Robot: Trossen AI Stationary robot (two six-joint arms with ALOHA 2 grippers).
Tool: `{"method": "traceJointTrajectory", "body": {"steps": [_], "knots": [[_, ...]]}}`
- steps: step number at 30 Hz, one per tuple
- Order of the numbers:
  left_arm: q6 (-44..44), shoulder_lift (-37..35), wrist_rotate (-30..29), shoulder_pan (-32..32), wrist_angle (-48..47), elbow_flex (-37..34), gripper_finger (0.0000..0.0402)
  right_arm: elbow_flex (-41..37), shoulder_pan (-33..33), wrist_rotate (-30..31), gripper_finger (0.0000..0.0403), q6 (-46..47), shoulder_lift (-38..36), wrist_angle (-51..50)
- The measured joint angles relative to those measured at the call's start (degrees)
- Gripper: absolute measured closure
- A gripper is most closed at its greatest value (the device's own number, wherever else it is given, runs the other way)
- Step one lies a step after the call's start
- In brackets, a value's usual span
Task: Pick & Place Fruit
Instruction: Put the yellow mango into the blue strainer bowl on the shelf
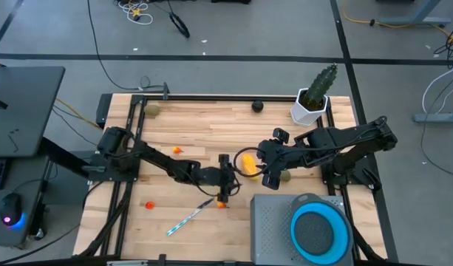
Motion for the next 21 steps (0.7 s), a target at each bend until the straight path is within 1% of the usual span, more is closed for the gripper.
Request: {"method": "traceJointTrajectory", "body": {"steps": [2, 4, 8, 12, 14, 17, 19, 21], "knots": [[-1.1, -2.0, -0.3, 1.3, 0.1, -2.4, 0.0154, -0.6, 0.0, 0.0, 0.0185, 1.2, 0.0, 0.0], [-1.8, -5.0, -0.1, 2.3, 2.2, -5.2, 0.0154, -1.5, 0.0, 0.1, 0.0185, 2.5, 0.0, 0.2], [-2.2, -14.4, 1.0, 2.9, 7.4, -12.3, 0.0154, -4.9, -1.3, -0.7, 0.0185, 7.5, 0.0, 1.3], [-2.6, -24.7, 4.4, 3.0, 15.5, -20.3, 0.0154, -8.6, -5.1, -8.5, 0.0185, 11.8, 0.5, 4.4], [-3.5, -29.3, 5.5, 3.0, 20.3, -24.3, 0.0154, -10.4, -7.2, -11.8, 0.0185, 10.8, 1.2, 7.7], [-4.5, -35.3, 5.9, 3.0, 26.3, -29.3, 0.0154, -12.0, -10.0, -14.6, 0.0185, 6.3, 2.3, 12.4], [-4.9, -38.9, 5.6, 3.0, 28.2, -32.0, 0.0154, -12.2, -11.7, -16.4, 0.0185, 3.8, 3.5, 14.5], [-4.9, -41.6, 5.3, 3.1, 28.8, -33.2, 0.0154, -12.2, -13.1, -16.9, 0.0184, 2.6, 5.0, 15.4]]}}
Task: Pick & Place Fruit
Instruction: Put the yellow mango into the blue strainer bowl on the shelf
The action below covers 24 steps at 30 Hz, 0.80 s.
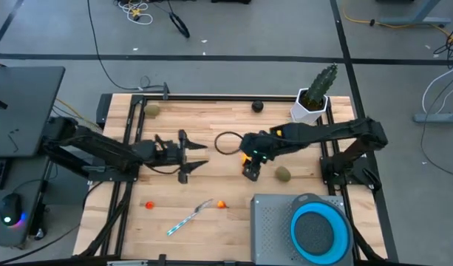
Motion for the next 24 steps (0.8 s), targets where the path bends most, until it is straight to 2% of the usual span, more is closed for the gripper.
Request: {"method": "traceJointTrajectory", "body": {"steps": [8, 11, 15, 20, 24], "knots": [[0.5, -5.8, -0.9, 0.3, -1.5, -0.8, 0.0154, 0.0, -3.7, -0.4, 0.0184, -2.4, 7.7, 0.0], [2.8, -7.0, -2.9, 0.3, 0.1, -0.8, 0.0154, 0.0, -4.6, -2.7, 0.0179, -3.4, 10.3, -1.0], [7.1, -10.1, -6.7, 0.3, 0.8, 0.7, 0.0154, 0.0, -5.4, -4.6, 0.0153, -3.4, 12.7, -0.7], [11.7, -14.5, -8.3, 0.3, 0.3, 2.9, 0.0154, 0.0, -6.9, -4.1, 0.0116, -1.4, 14.6, 0.1], [15.3, -18.3, -10.2, 0.3, -0.7, 4.8, 0.0154, 0.0, -8.1, -3.6, 0.0105, 1.9, 16.6, 0.1]]}}
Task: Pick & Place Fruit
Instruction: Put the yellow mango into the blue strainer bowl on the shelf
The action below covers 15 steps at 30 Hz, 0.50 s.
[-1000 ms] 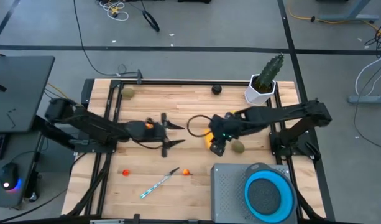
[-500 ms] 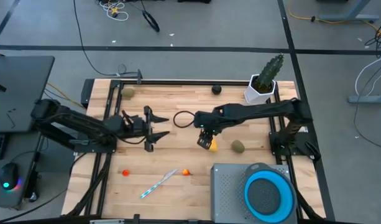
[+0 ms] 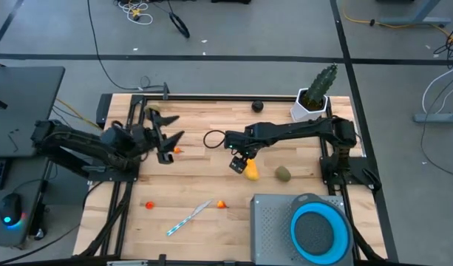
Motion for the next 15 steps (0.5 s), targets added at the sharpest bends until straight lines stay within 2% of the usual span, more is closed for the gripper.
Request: {"method": "traceJointTrajectory", "body": {"steps": [7, 15], "knots": [[2.5, -5.7, -0.4, 0.0, -7.3, 1.1, 0.0154, 0.0, -0.5, -0.1, 0.0105, 3.7, 3.9, -0.3], [2.0, -6.5, -0.3, 0.0, -11.8, 1.1, 0.0154, 0.0, -0.6, 2.2, 0.0105, 5.9, 4.8, -2.3]]}}
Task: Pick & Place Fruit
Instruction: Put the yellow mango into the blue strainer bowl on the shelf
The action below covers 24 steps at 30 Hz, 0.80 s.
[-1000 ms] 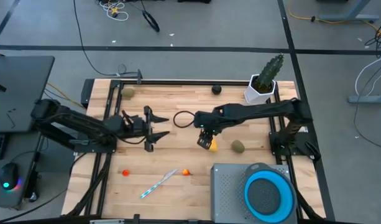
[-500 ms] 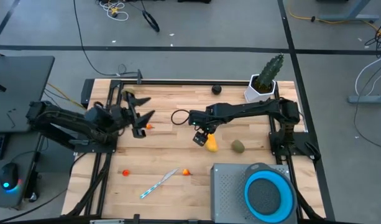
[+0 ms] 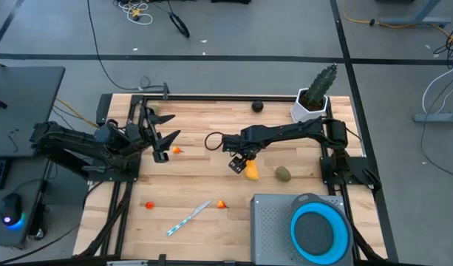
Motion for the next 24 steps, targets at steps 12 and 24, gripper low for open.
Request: {"method": "traceJointTrajectory", "body": {"steps": [12, 24], "knots": [[0.5, 0.2, 0.0, 0.0, -0.8, 0.0, 0.0154, -6.6, 0.0, -1.4, 0.0105, 0.7, 0.0, 7.1], [-0.9, 0.2, -0.2, 0.0, -2.2, 0.0, 0.0154, -8.5, 0.1, -1.7, 0.0106, -1.6, 0.0, 3.1]]}}
